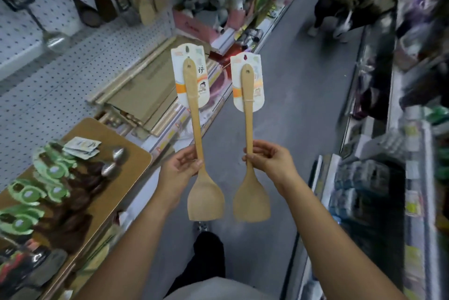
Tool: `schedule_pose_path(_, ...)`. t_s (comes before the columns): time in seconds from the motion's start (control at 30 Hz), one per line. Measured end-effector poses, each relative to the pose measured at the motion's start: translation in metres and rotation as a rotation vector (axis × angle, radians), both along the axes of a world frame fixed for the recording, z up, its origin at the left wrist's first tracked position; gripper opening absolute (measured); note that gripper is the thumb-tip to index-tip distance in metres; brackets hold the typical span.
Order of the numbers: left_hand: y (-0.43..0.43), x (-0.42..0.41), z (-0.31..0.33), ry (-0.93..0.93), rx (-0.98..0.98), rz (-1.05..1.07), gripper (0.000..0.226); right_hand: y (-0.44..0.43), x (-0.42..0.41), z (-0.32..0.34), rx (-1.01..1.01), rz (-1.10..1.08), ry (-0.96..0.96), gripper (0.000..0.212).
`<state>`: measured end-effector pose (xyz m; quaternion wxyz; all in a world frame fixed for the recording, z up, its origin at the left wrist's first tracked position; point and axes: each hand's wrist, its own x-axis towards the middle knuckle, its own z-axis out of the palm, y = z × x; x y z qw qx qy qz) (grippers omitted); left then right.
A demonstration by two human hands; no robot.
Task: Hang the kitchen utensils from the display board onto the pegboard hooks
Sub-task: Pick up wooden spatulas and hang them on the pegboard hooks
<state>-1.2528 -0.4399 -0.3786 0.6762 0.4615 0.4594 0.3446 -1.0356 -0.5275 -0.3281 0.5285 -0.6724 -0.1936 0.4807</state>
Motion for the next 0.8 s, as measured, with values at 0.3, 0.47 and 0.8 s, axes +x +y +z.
schedule_pose_path(0.3, 0.104, 0.068, -0.007, 0.1, 0.044, -0.067, 0.041, 0.106, 0.068, -0.002, -0.018, -0.02, -0.003, 0.027)
schedule_pose_path(0.47, 0.138, 0.102, -0.006, 0.098, 0.012, -0.026, 0.037, 0.146, 0.106, -0.006, -0.003, 0.02, 0.013, 0.024)
schedule_pose_path(0.8, 0.197, 0.209, -0.013, 0.116, 0.031, 0.233, 0.043, 0.248, 0.228, -0.017, -0.016, 0.271, 0.033, 0.024)
